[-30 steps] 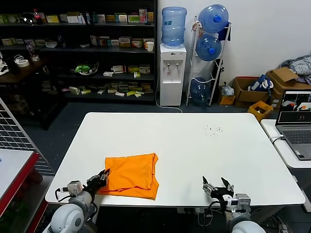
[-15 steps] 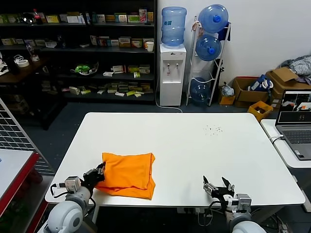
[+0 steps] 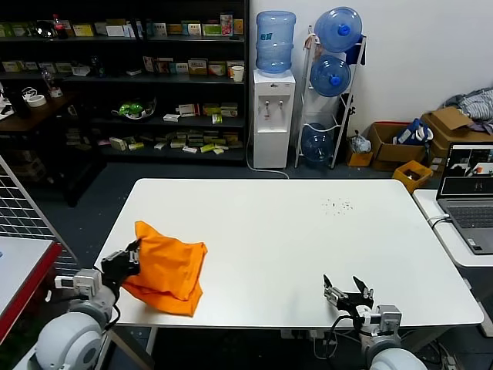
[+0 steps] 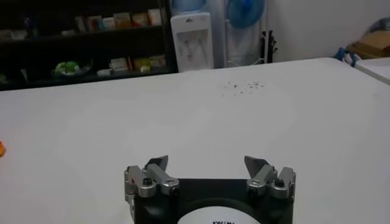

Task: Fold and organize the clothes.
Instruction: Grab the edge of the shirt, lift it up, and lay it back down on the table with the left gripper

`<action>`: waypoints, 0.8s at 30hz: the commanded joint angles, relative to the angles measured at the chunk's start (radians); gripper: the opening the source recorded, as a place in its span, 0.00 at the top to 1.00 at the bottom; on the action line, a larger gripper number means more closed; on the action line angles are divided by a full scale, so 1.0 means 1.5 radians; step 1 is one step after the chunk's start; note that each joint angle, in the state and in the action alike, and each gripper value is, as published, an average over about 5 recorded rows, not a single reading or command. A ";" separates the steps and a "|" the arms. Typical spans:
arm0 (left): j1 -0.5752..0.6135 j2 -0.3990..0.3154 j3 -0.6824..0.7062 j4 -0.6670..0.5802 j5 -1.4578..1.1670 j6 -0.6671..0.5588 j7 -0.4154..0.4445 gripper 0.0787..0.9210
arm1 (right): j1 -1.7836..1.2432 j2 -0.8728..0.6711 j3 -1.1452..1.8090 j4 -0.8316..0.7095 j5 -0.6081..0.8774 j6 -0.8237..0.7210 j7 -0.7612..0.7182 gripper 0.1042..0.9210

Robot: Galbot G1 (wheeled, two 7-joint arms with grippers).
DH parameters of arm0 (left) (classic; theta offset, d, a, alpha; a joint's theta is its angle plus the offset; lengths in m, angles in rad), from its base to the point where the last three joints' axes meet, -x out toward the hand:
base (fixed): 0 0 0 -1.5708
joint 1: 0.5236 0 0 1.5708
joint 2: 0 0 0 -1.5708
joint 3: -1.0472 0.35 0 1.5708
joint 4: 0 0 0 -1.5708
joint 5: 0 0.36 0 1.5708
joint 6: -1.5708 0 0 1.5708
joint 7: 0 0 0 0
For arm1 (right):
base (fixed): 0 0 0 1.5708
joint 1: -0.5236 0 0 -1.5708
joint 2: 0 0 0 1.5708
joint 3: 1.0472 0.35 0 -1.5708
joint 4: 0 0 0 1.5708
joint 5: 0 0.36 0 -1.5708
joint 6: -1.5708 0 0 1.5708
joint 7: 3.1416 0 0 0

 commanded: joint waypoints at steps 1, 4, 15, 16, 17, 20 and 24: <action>0.036 0.144 -0.116 0.126 0.001 -0.020 0.008 0.98 | -0.002 -0.001 0.001 0.005 0.000 0.004 -0.002 0.12; 0.025 0.172 -0.117 0.150 -0.012 -0.027 0.011 0.98 | -0.006 0.000 0.003 0.007 -0.002 0.006 -0.003 0.12; -0.111 -0.016 0.198 -0.074 -0.233 0.025 -0.152 0.98 | -0.047 0.029 0.032 0.030 -0.028 0.012 -0.003 0.12; -0.149 -0.055 0.253 -0.080 -0.269 0.031 -0.189 0.98 | -0.054 0.034 0.038 0.033 -0.032 0.013 -0.003 0.12; -0.189 -0.095 0.307 -0.079 -0.305 0.037 -0.226 0.98 | -0.062 0.040 0.045 0.037 -0.037 0.014 -0.004 0.12; -0.312 -0.214 0.431 -0.027 -0.378 0.044 -0.303 0.98 | -0.082 0.057 0.061 0.049 -0.050 0.016 -0.004 0.12; -0.420 -0.373 0.514 0.102 -0.390 0.041 -0.331 0.98 | -0.101 0.078 0.076 0.061 -0.067 0.016 -0.004 0.12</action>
